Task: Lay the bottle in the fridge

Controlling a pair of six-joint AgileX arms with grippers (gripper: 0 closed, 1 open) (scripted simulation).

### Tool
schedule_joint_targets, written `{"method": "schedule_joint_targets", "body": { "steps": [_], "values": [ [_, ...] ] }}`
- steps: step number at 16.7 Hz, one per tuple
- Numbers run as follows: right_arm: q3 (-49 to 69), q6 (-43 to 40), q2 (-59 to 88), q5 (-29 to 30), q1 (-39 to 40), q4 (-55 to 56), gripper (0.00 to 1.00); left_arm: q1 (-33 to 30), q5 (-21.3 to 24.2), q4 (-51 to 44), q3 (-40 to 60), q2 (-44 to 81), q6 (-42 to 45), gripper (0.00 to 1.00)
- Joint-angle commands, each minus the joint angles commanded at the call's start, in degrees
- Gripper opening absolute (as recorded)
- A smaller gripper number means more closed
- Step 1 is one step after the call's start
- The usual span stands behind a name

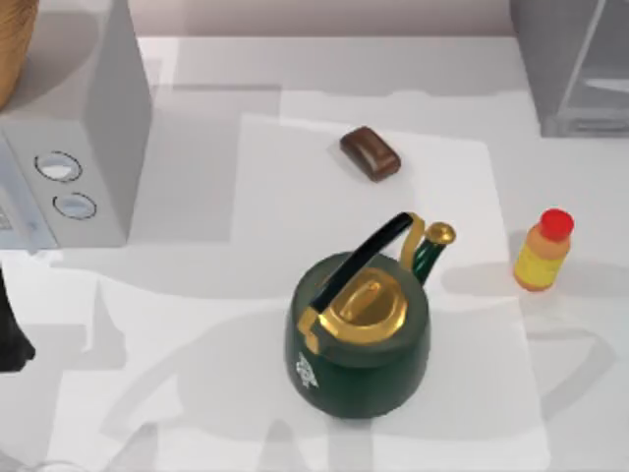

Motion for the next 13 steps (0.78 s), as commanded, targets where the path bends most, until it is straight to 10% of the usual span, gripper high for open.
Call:
{"method": "schedule_joint_targets", "body": {
  "steps": [13],
  "values": [
    [7.78, -13.13, 8.63, -4.89, -8.46, -12.49, 1.0, 0.0, 0.0, 0.0, 0.0, 0.0, 0.0, 1.0]
  ]
}}
